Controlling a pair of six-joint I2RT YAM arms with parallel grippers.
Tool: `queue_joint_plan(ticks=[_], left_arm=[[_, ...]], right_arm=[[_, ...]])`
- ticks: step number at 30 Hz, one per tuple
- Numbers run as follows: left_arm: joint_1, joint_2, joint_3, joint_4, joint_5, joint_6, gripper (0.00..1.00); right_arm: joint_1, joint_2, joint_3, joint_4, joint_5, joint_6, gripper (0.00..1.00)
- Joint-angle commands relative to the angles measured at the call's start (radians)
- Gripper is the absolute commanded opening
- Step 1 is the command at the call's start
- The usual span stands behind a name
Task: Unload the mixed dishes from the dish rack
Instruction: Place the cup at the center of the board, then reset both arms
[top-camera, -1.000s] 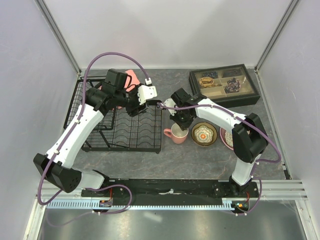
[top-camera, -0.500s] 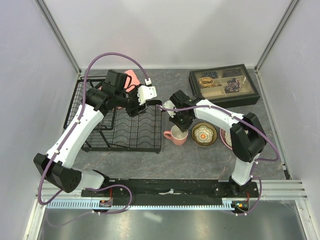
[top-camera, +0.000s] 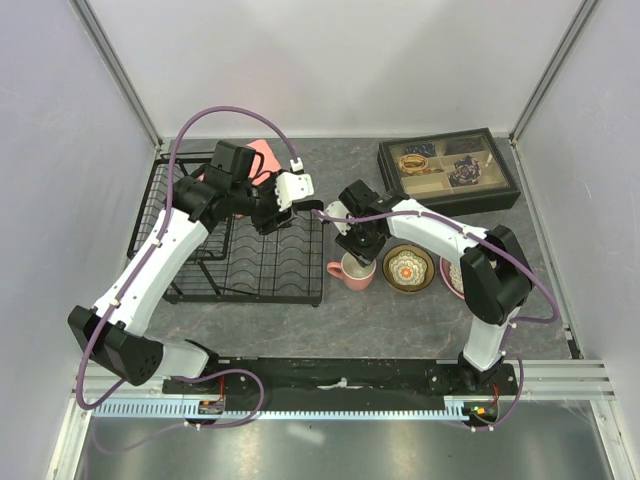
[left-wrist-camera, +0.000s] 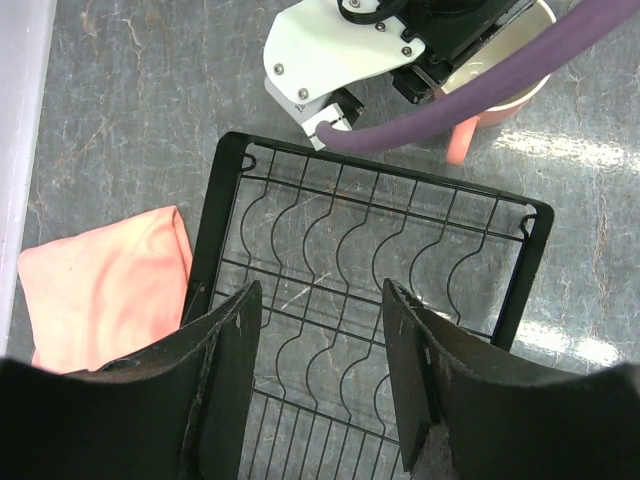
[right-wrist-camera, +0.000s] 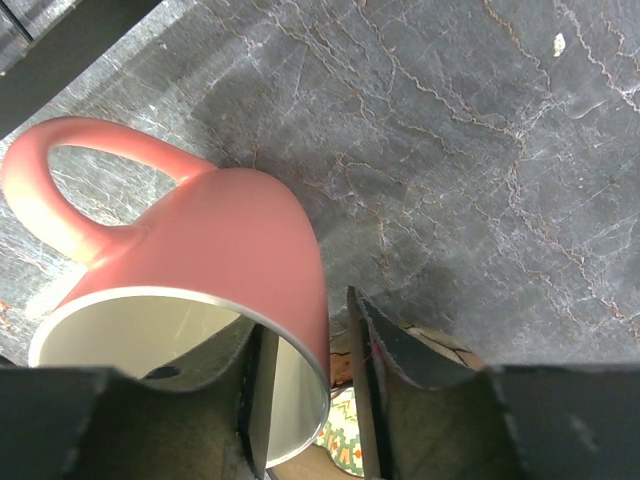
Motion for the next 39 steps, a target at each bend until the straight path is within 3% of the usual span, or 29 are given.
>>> queue_joint_plan(ticks=[1, 19, 26, 31, 33, 39], left_arm=[[0.009, -0.038, -0.003, 0.030, 0.019, 0.012, 0.58], [0.023, -0.066, -0.021, 0.065, 0.033, -0.005, 0.59], [0.054, -0.080, -0.038, 0.130, 0.053, -0.055, 0.63], [0.110, -0.090, -0.053, 0.223, 0.042, -0.164, 0.74], [0.132, -0.096, -0.061, 0.269, 0.041, -0.214, 0.77], [0.232, -0.118, -0.079, 0.375, 0.033, -0.346, 0.88]], right_arm=[[0.008, -0.035, 0.047, -0.008, 0.017, -0.004, 0.44], [0.007, -0.183, 0.175, -0.057, 0.063, -0.018, 0.65], [0.004, -0.297, 0.188, -0.023, 0.158, -0.015, 0.79], [-0.022, -0.369, 0.182, 0.038, 0.258, -0.012, 0.88], [-0.050, -0.389, 0.176, 0.083, 0.275, -0.006, 0.97], [-0.169, -0.507, 0.102, 0.265, 0.321, 0.042, 0.98]])
